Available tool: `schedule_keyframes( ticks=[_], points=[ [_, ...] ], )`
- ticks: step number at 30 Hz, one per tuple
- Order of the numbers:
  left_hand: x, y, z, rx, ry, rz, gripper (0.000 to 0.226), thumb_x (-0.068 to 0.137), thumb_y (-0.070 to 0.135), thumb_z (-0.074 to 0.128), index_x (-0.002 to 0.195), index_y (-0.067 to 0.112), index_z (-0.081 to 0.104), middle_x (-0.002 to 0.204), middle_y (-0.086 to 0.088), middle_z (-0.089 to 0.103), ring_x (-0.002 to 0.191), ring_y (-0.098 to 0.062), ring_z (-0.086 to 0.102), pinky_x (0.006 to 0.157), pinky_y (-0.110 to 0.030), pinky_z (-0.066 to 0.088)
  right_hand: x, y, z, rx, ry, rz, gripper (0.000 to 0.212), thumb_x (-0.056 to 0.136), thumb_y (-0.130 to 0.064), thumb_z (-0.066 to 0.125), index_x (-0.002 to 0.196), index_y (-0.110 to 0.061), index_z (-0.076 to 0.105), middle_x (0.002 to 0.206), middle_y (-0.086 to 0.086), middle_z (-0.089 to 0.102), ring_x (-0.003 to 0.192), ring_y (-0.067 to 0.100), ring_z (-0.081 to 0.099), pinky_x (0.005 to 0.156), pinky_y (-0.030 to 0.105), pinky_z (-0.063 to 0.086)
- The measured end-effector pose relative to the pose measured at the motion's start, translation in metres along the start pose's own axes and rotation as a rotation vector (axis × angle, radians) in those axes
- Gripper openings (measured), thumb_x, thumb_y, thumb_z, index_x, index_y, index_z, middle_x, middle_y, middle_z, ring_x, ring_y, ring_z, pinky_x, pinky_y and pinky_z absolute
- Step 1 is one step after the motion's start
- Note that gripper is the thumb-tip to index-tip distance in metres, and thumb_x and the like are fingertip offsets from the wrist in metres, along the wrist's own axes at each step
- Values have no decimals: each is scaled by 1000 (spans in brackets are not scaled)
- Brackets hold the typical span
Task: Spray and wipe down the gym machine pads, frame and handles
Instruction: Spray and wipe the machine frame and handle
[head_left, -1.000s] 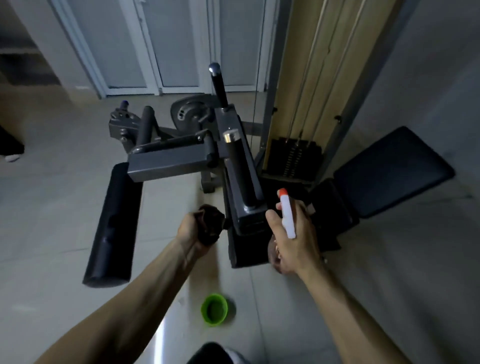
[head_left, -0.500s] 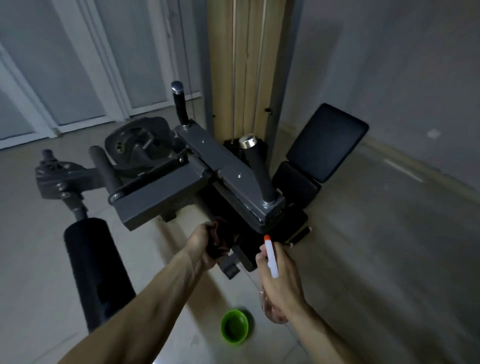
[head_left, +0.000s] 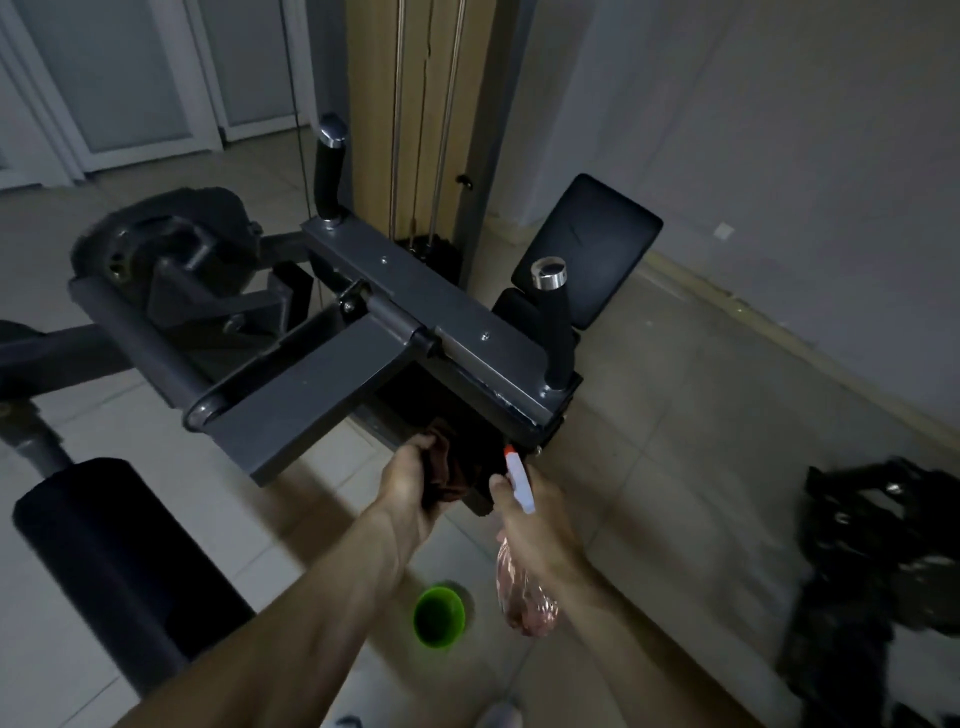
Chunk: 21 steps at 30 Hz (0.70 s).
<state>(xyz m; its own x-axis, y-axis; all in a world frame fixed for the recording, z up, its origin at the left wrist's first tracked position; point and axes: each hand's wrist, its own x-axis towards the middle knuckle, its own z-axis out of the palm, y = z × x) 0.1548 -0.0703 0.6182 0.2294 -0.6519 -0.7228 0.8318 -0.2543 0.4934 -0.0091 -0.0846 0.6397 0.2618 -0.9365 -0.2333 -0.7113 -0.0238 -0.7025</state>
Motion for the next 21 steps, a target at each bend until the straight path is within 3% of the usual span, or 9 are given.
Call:
schedule_keyframes(
  ticks=[4, 7, 9, 10, 11, 13, 15, 19, 21],
  points=[
    [22, -12, 31, -84, 39, 10, 32, 95, 28, 64, 125, 17, 65, 111, -14, 75, 98, -30, 73, 61, -33, 58, 14, -1, -34, 8, 15, -23, 23, 104, -31, 55, 126, -34, 58, 106, -20, 64, 89, 2, 68, 73, 15, 54],
    [38, -35, 58, -172, 62, 23, 33, 94, 22, 63, 127, 18, 64, 111, -12, 76, 100, -29, 73, 59, -32, 60, 39, 12, -60, -86, 176, -43, 25, 104, -5, 54, 123, 10, 60, 107, 25, 67, 93, 29, 67, 73, 17, 47],
    [46, -54, 79, -194, 64, 80, 38, 97, 13, 60, 134, 20, 60, 120, -12, 72, 108, -29, 70, 73, -38, 63, 63, 22, -69, -140, 197, -62, 33, 105, -9, 55, 127, 16, 56, 124, 38, 57, 97, 33, 66, 84, 27, 51],
    [50, -64, 89, -165, 59, 116, 44, 98, 12, 58, 141, 24, 56, 128, -11, 69, 114, -28, 67, 89, -43, 60, 71, 23, -75, -160, 187, -107, 37, 105, -18, 55, 131, 9, 56, 108, 18, 66, 96, 22, 65, 89, 28, 56],
    [54, -75, 98, -144, 64, 147, 50, 101, 12, 57, 148, 28, 50, 135, -8, 64, 122, -27, 62, 104, -47, 53, 80, 29, -79, -218, 153, -162, 36, 104, -24, 54, 131, 0, 56, 103, -8, 52, 94, 11, 62, 95, 34, 57],
    [62, -90, 116, -94, 99, 222, 56, 106, 16, 52, 157, 34, 37, 146, -4, 56, 133, -23, 54, 118, -47, 40, 89, 34, -92, -219, 86, -301, 38, 101, -23, 56, 137, -12, 56, 118, -12, 63, 111, -3, 58, 108, 22, 48],
    [72, -91, 129, -85, 167, 302, 58, 108, 22, 48, 160, 39, 29, 151, -1, 52, 138, -22, 49, 120, -47, 37, 99, 42, -103, -267, 45, -450, 55, 97, -25, 54, 152, -17, 48, 140, -4, 59, 131, 1, 51, 114, 20, 40],
    [100, -58, 130, -158, 334, 377, 53, 106, 24, 51, 154, 41, 39, 138, 2, 63, 125, -22, 61, 111, -47, 47, 120, 58, -104, -508, 38, -457, 60, 95, -22, 66, 150, -6, 46, 98, 8, 67, 81, 6, 61, 80, 37, 63],
    [116, -27, 122, -182, 373, 420, 52, 105, 23, 53, 154, 37, 41, 136, 1, 65, 123, -23, 63, 112, -45, 47, 124, 56, -106, -544, 41, -469, 57, 93, -15, 72, 144, -4, 52, 92, 4, 68, 76, 6, 62, 75, 36, 63]
  ],
)
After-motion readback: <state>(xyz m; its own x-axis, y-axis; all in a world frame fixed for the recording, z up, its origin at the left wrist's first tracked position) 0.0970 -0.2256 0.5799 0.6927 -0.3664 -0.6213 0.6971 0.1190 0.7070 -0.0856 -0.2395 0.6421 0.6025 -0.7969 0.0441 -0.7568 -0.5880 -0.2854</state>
